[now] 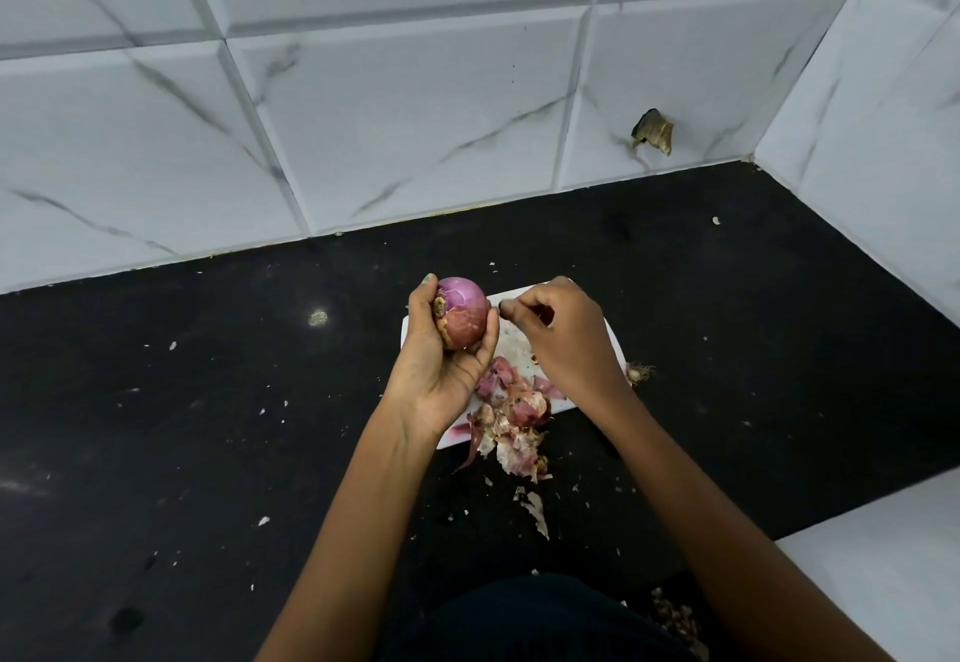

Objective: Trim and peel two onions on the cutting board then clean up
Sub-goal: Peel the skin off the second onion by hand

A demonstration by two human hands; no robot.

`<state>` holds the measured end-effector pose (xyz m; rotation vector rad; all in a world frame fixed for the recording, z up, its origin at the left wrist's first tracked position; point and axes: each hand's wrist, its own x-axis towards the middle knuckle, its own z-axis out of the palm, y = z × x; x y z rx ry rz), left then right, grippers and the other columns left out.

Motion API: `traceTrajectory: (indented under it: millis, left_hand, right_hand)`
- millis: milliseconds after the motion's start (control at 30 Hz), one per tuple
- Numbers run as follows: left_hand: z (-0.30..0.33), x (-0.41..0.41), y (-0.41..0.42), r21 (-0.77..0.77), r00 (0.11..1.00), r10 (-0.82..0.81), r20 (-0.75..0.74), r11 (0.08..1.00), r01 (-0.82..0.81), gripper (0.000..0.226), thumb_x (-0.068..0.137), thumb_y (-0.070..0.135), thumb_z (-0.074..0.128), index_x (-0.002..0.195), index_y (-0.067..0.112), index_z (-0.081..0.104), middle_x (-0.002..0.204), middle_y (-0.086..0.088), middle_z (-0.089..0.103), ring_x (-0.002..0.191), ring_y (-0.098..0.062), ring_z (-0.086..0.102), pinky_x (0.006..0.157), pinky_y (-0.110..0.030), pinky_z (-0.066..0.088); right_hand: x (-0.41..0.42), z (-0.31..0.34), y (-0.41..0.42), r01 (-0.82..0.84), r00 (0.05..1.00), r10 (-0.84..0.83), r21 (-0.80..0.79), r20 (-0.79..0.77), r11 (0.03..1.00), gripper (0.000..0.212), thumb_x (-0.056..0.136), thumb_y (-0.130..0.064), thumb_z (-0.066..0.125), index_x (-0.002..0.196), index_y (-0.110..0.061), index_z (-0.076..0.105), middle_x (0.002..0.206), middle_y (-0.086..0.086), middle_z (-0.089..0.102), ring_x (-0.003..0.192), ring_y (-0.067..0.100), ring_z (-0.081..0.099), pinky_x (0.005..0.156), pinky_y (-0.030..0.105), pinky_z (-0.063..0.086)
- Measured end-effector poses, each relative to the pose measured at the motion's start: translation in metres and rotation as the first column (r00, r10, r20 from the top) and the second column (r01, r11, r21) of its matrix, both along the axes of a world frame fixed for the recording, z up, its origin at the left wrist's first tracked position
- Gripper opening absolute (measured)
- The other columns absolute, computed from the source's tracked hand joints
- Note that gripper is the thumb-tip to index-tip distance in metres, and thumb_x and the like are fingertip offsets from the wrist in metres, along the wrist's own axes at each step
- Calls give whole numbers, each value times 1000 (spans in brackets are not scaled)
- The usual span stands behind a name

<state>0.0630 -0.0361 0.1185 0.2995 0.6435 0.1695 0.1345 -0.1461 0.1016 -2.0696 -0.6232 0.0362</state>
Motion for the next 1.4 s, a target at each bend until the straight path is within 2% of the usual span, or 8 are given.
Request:
traceTrajectory:
  millis: [200,467,633,733,933,1067,1200,1400]
  left_hand:
    - [-3,1,-3,126,999,14,-31,992,-10,36,89,37,65,107,8,56,97,-13,63,78,-17,66,63,-27,60]
    - [-10,3,-6,410,995,61,-82,912,-22,33,93,42,59,107,12,60,90,-7,64,85,-15,62,78,-27,54]
    - [-11,5,-8,543,994,100,-30,837,-68,29,94,37,60,102,9,58,86,-11,57,96,-32,60,94,-46,51]
    - [-10,4,-10,546,991,129,-22,832,-96,26,96,34,58,101,9,59,82,-9,59,90,-28,59,96,-49,50]
    - [-8,5,-8,454,990,132,-41,885,-100,31,96,38,56,105,9,58,72,-7,62,73,-19,63,97,-49,51]
    - [-4,5,-6,428,990,124,-60,900,-87,48,97,44,51,123,3,51,92,-18,67,81,-27,65,72,-34,59]
    - [-5,4,-7,432,988,137,-65,897,-95,50,98,44,49,120,0,54,77,-10,68,65,-17,67,61,-27,59]
    - [-5,2,-11,482,986,150,-79,871,-94,33,96,41,55,100,10,60,89,-11,61,83,-19,63,80,-34,56]
  right_hand:
    - [-3,8,-2,-38,997,43,96,-56,995,8,88,-14,64,95,-14,70,79,-14,62,73,-3,58,61,8,43]
    - [-20,17,5,-43,967,92,204,-237,978,26,79,-35,74,97,-18,64,82,-10,66,72,2,64,61,13,50]
    - [-26,21,10,-8,911,118,269,-395,963,33,77,-28,78,102,-16,61,85,-7,66,78,9,68,66,22,57]
    - [-26,19,12,18,895,105,270,-434,963,33,75,-22,77,104,-18,62,88,-5,68,85,12,69,75,35,60]
    - [-24,18,8,-6,876,161,324,-454,946,32,76,-6,72,106,-15,66,90,0,70,85,14,70,76,34,60]
    - [-23,17,6,0,861,191,376,-472,927,30,81,9,60,103,-9,67,88,9,68,75,13,70,66,21,56]
    - [-26,19,7,64,849,165,407,-502,911,10,89,-8,62,96,-2,66,84,12,69,68,15,69,61,22,56]
    - [-27,19,11,0,930,92,250,-356,968,24,78,-34,76,86,-14,65,81,0,69,79,15,69,72,37,60]
